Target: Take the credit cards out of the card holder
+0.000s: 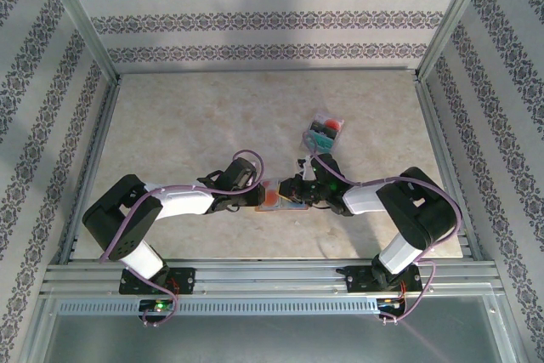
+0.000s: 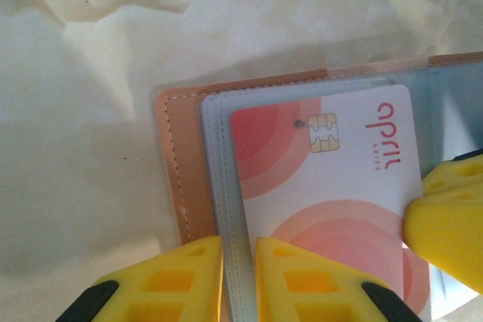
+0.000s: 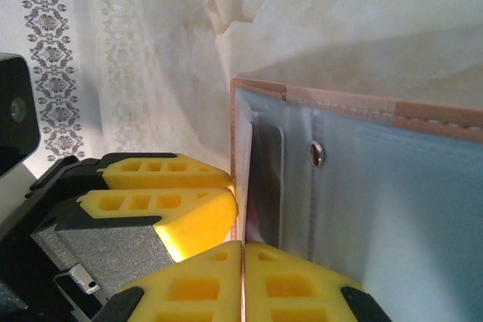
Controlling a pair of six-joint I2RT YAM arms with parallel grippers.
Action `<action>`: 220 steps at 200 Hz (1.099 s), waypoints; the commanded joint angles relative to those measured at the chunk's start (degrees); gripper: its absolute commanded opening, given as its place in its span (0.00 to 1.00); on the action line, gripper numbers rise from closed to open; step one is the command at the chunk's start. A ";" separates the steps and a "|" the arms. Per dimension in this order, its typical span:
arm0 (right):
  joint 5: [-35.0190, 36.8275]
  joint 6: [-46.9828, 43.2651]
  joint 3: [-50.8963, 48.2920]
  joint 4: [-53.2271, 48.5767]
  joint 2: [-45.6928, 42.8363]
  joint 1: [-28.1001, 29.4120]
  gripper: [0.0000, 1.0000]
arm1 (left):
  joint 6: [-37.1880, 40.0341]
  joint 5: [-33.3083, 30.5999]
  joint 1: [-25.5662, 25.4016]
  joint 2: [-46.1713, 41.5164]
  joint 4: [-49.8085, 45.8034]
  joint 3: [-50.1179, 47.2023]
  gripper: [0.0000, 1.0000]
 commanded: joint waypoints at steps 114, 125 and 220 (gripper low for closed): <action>-2.07 -0.56 -1.66 1.46 -1.27 -2.81 0.08 | 1.76 -0.51 0.84 -2.55 -6.45 2.70 0.20; -2.07 -0.53 -1.64 1.46 -1.36 -2.81 0.08 | 2.58 -1.06 0.80 -3.71 -7.59 3.75 0.21; -1.56 -0.21 -1.85 1.46 -1.71 -2.64 0.11 | 5.57 5.23 0.66 1.09 -4.10 7.97 0.24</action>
